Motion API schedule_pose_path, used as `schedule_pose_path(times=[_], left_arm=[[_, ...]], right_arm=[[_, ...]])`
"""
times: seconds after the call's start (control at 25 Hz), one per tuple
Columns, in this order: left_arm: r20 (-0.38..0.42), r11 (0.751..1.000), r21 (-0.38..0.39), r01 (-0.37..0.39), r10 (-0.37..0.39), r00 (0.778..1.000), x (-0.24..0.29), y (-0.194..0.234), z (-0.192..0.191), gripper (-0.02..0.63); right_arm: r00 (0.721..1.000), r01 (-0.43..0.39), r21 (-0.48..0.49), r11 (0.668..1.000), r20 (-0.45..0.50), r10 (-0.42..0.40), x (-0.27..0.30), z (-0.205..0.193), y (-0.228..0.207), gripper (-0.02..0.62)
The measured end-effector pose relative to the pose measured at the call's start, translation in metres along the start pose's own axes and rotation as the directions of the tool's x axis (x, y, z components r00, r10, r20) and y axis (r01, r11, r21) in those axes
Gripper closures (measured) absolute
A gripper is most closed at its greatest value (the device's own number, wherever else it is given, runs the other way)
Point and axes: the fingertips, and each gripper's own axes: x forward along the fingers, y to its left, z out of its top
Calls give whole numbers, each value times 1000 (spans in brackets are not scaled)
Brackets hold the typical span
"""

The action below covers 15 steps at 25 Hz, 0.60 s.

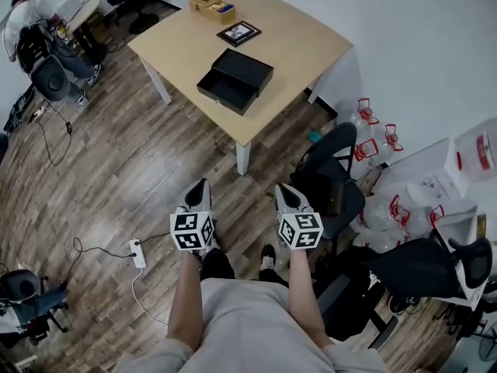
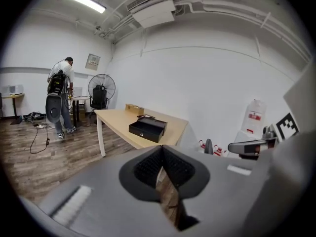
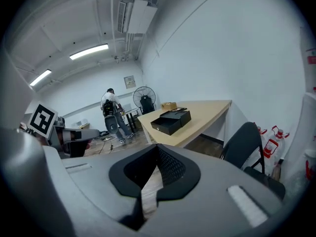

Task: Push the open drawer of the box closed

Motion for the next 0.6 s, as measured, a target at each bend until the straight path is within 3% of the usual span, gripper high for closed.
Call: schedule_pose_path(times=[0.32, 0.6], left_arm=[[4, 996, 27, 88, -88, 996, 31, 90, 40, 554], [16, 990, 7, 144, -144, 989, 44, 122, 53, 554]], right_arm=[[994, 111, 4, 994, 22, -111, 60, 23, 53, 594], [990, 140, -32, 990, 21, -140, 87, 36, 85, 593]])
